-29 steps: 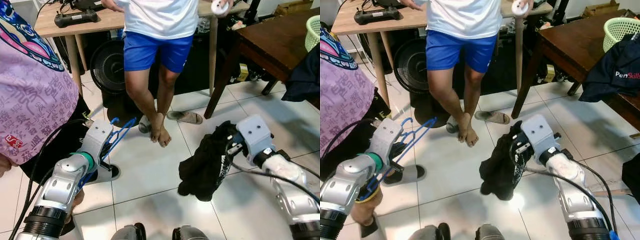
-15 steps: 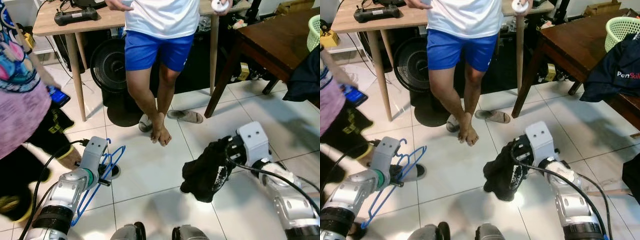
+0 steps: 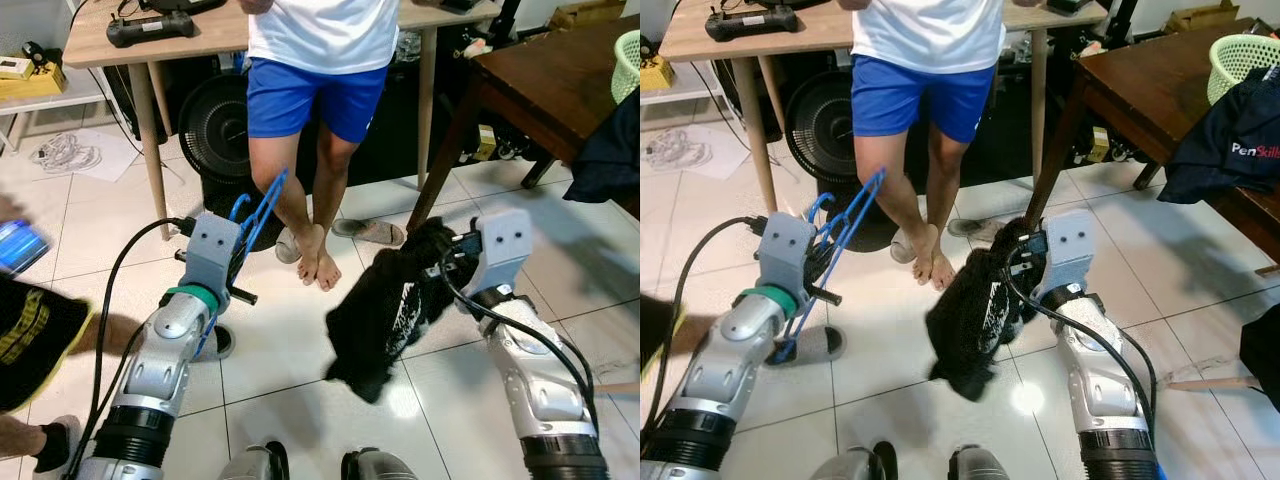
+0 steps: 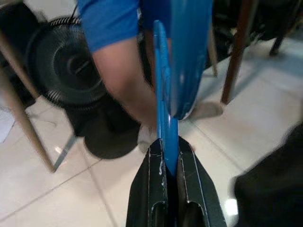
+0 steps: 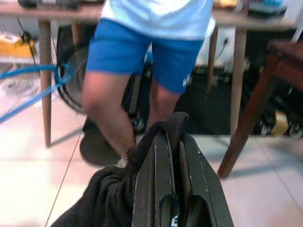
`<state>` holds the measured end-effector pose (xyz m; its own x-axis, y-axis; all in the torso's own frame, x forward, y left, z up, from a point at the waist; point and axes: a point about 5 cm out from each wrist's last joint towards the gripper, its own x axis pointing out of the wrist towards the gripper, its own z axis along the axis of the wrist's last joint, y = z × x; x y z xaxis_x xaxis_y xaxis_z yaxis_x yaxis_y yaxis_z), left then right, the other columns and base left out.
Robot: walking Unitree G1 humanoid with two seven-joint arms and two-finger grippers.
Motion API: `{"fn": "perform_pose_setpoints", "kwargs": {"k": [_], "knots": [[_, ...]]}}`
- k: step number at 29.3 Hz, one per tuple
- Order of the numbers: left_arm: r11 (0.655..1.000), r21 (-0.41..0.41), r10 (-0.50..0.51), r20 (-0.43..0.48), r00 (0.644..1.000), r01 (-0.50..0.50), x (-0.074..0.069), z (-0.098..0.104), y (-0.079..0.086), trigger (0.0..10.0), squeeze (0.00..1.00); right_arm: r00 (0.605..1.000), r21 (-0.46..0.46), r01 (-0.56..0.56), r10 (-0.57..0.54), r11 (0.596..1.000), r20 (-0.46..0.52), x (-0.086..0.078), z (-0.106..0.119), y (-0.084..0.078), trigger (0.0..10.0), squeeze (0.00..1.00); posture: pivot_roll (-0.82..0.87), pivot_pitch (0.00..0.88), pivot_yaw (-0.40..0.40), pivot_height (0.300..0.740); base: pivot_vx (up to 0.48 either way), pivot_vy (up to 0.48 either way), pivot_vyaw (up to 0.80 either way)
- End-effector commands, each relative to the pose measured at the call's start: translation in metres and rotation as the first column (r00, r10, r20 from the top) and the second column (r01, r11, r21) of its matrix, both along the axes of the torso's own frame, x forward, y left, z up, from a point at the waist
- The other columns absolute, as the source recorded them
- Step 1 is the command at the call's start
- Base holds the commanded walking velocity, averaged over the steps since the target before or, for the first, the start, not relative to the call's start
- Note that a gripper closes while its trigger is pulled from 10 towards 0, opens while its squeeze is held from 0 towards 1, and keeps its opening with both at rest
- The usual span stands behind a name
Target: Hang hanger
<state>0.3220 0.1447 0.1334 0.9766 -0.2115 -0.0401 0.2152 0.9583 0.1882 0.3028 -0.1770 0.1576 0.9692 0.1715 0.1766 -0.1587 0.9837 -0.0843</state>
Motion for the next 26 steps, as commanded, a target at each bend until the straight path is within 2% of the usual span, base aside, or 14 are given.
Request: {"fn": "perform_pose_setpoints", "kwargs": {"k": [1,7,15,21,26], "knots": [[1.000,0.009,-0.013,0.036,0.999,0.013,-0.002,0.006,-0.004,10.0,0.00,0.997,-0.003,0.016,-0.015,1.000,0.075,-0.002,0.011,0.000,10.0,0.00,-0.10,0.072,0.082,0.740,0.000,0.000,0.00],[0.999,0.001,-0.052,0.058,0.997,0.052,-0.007,0.009,-0.010,10.0,0.00,0.998,-0.003,0.002,-0.001,1.000,0.060,-0.008,0.005,0.004,10.0,0.00,-0.10,0.062,0.090,0.740,0.000,0.000,0.00],[0.998,-0.012,-0.058,0.064,0.996,0.059,-0.007,0.007,-0.015,10.0,0.00,0.998,0.013,0.017,-0.017,1.000,0.056,-0.005,0.000,0.007,10.0,0.00,-0.10,0.051,0.094,0.740,0.000,0.000,0.00],[0.998,-0.030,-0.056,0.058,0.997,0.057,-0.007,0.007,-0.017,10.0,0.00,0.998,0.065,0.003,-0.006,0.998,0.058,-0.005,0.001,0.010,10.0,0.00,-0.10,0.046,0.089,0.740,0.000,0.000,0.00],[0.998,-0.030,-0.055,0.059,0.997,0.057,-0.007,0.008,-0.017,10.0,0.00,0.998,0.061,0.000,-0.003,0.998,0.058,-0.006,0.000,0.010,10.0,0.00,-0.10,0.045,0.089,0.740,0.000,0.000,0.00]]}}
